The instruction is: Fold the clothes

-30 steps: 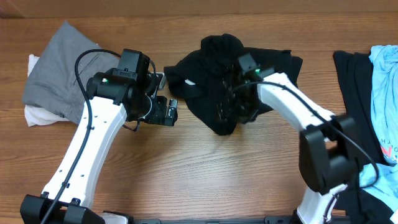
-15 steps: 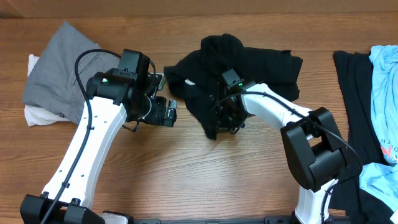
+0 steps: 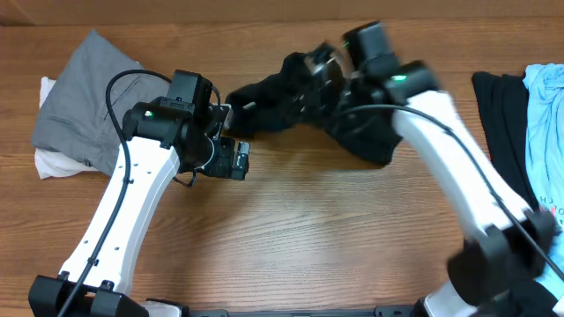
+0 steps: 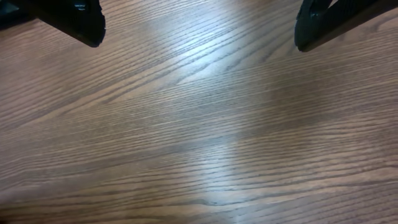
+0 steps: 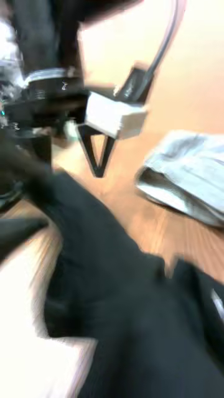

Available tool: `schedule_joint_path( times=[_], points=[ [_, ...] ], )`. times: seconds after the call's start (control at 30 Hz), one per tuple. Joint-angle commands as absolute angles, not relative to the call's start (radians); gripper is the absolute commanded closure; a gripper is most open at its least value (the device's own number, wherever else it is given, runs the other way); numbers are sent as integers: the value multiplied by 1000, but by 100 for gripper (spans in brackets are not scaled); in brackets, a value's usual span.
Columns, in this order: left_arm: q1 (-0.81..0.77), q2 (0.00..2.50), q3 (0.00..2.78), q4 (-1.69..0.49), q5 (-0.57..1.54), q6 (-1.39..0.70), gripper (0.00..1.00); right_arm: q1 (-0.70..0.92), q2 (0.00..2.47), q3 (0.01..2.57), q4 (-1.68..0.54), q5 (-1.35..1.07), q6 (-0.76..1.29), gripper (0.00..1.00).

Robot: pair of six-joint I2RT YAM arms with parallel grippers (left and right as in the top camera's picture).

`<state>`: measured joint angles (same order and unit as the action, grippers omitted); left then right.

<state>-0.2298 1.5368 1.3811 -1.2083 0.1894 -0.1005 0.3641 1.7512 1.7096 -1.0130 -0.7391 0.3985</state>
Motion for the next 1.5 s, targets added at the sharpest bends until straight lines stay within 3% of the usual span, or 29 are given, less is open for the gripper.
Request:
schedule_joint_path(
  times=[0.0,0.07,0.2,0.23,0.27,0.37,0.5,0.7,0.97,1.0,1.1,1.17,1.2,1.27,1.33,1.37,1.4,1.43,1.47],
  points=[
    [-236,1537,1388,-1211,176,-89,0,358,1750,1714,-1079,-516,436,56],
    [-236,1537,1388,-1209,176,-89,0,358,1757,1713,-1116,-517,402,45],
    [-236,1537,1388,-1195,178,-90,0,358,1758,1713,-1136,-465,347,44],
    [-236,1537,1388,-1190,189,-90,0,358,1758,1713,-1140,-429,347,43],
    [-236,1537,1388,-1187,208,-89,0,358,1759,1712,-1148,-397,347,35],
    [-236,1537,1388,-1182,242,-90,0,358,1777,1692,-1190,-353,348,34],
    [-236,1537,1388,-1175,241,-94,0,364,1815,1592,-1172,-352,347,39],
    [-236,1537,1388,-1171,241,-93,0,386,1882,1342,-941,-371,344,53],
    [-236,1537,1388,-1173,241,-93,0,416,1975,1261,-735,-569,344,48],
    [-236,1537,1388,-1174,241,-93,0,426,1986,1261,-710,-594,343,51],
    [-236,1537,1388,-1182,239,-93,0,455,1999,1262,-661,-638,339,74],
    [-236,1537,1388,-1201,222,-93,0,459,1999,1266,-660,-630,339,75],
    [-236,1537,1388,-1214,202,-93,0,458,1998,1266,-662,-630,340,72],
    [-233,1537,1388,-1240,155,-93,0,442,1998,1270,-674,-630,340,43],
    [-225,1537,1388,-1253,134,-93,0,428,1998,1270,-682,-630,340,41],
    [-217,1537,1388,-1255,128,-98,0,420,1998,1270,-685,-630,343,49],
    [-209,1537,1389,-1255,126,-108,0,415,1998,1270,-687,-634,363,76],
    [-202,1537,1389,-1254,126,-113,0,414,1998,1270,-685,-667,377,90],
    [-192,1537,1390,-1256,126,-117,0,415,1998,1270,-671,-747,379,96]
  ],
)
